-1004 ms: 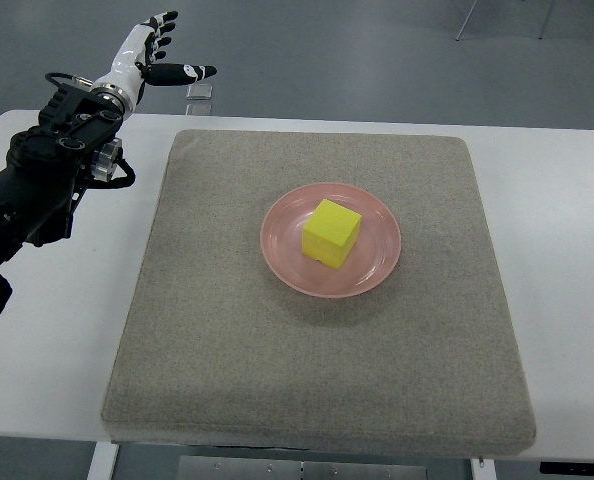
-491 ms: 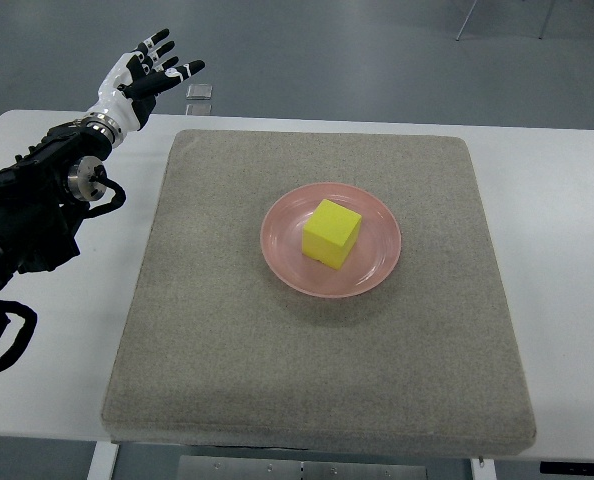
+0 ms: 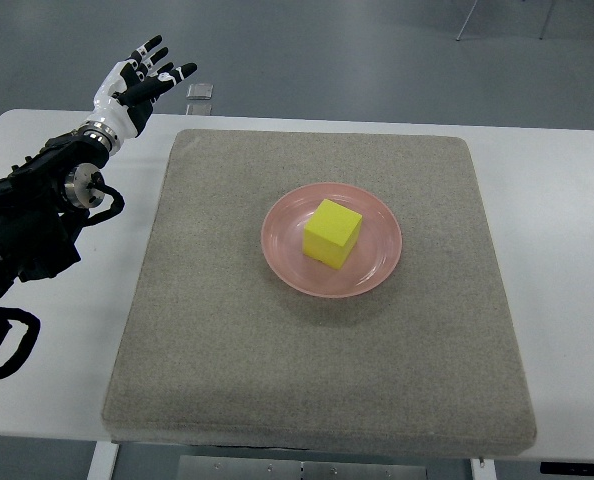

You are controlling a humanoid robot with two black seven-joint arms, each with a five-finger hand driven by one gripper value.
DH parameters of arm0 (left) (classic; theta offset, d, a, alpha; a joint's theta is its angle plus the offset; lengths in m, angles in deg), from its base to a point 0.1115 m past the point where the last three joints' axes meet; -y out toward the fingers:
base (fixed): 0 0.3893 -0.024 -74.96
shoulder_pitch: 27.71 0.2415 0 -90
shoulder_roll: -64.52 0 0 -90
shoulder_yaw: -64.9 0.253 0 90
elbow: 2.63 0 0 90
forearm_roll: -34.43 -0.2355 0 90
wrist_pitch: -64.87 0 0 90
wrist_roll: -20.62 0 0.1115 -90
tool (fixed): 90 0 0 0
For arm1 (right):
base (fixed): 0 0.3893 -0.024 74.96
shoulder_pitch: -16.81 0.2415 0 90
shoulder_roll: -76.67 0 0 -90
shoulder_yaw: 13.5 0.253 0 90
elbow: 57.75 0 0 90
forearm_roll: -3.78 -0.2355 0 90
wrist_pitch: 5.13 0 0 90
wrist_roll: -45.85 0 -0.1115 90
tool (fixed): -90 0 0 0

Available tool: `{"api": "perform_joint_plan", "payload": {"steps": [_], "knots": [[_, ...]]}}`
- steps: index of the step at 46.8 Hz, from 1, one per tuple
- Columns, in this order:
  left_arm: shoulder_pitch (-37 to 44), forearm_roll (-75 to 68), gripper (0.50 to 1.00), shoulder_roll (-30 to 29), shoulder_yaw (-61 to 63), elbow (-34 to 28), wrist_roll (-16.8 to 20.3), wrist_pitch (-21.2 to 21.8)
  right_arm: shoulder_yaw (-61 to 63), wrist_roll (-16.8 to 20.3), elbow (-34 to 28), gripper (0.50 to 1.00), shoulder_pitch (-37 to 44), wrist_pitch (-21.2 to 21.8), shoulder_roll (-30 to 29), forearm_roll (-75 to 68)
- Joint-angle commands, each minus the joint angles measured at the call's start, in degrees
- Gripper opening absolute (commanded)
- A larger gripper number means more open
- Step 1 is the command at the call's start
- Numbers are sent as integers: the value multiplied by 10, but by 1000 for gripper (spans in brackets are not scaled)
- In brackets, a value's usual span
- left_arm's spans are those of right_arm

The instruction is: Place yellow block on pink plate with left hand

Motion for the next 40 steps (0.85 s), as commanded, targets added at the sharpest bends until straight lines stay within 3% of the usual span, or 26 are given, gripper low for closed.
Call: {"api": "perform_joint_plan", "payload": {"steps": [1, 20, 40], "knots": [[-2, 1, 992, 0, -1, 0, 0, 0, 0, 0, 0, 924, 0, 0, 0, 0], [-61, 9, 992, -10, -49, 3, 0, 0, 0, 0, -1, 924, 0, 0, 0, 0], [-54, 8, 992, -11, -49, 0, 1, 4, -6, 1, -8, 924, 0, 1, 0, 8]]}}
